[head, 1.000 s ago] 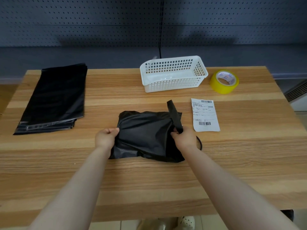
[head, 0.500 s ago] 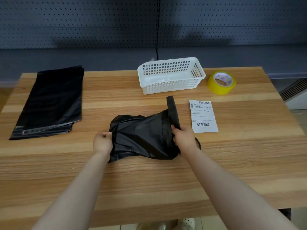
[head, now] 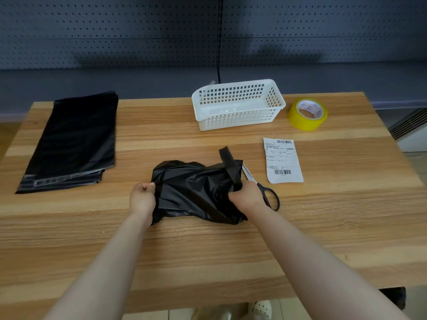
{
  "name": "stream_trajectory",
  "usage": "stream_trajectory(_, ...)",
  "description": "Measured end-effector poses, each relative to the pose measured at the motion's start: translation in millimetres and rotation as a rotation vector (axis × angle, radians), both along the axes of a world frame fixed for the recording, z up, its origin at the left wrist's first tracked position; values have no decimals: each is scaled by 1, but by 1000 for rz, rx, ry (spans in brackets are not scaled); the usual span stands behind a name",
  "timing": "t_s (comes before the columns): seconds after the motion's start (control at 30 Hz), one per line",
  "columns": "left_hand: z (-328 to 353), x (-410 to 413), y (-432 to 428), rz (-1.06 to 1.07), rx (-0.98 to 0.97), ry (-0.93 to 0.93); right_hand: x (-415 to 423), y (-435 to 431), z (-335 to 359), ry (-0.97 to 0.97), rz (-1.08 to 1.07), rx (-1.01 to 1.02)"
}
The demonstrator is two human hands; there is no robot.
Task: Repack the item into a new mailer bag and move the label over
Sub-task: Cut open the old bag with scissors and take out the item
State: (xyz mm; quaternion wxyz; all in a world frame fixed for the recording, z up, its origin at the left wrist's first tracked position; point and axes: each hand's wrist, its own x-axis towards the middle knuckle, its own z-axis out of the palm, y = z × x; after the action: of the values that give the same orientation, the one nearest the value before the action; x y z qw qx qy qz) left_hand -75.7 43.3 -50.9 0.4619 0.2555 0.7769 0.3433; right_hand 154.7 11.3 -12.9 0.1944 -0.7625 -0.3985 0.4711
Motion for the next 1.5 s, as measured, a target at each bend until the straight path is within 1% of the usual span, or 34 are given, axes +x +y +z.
stream_trajectory(0.1,2,-1,-2,14,15,-30,0,-1,0,24,-13,-40)
stream_trajectory(0.17,3,-1,-3,15,40,-27,0,-2,-1,111,-87,-94)
stream_trajectory(0.27,4,-2,-6,29,91,40,0,-4,0,264,-152,-164)
stream_trajectory(0.33,6,-6,-7,36,128,88,1,-5,0,316,-173,-161)
stream_trajectory(0.4,8,-9,-8,37,160,132,1,-4,0,285,-156,-141)
stream_trajectory(0.5,13,-18,-9,45,189,214,1,-2,-1,175,-132,-97)
stream_trajectory(0.63,13,-34,-8,75,177,289,6,0,-4,76,-153,7)
stream_trajectory(0.8,13,-48,-9,201,160,269,9,1,-5,11,-157,36)
stream_trajectory(0.9,18,-49,-7,207,155,230,7,0,-6,-18,-134,47)
stream_trajectory(0.97,22,-47,-6,172,161,191,6,0,-7,-24,-126,49)
stream_trajectory(1.03,26,-41,-8,60,161,182,4,-1,-7,-20,-123,41)
stream_trajectory(1.13,32,-32,-11,-223,133,308,3,-2,-9,-14,-121,33)
stream_trajectory(1.23,34,-24,-9,-386,117,433,2,-3,-9,-5,-119,34)
stream_trajectory(1.33,36,-16,-11,-474,119,547,2,-3,-8,2,-103,40)
stream_trajectory(1.5,33,-7,-14,-525,207,556,-1,-3,-9,-3,-92,48)
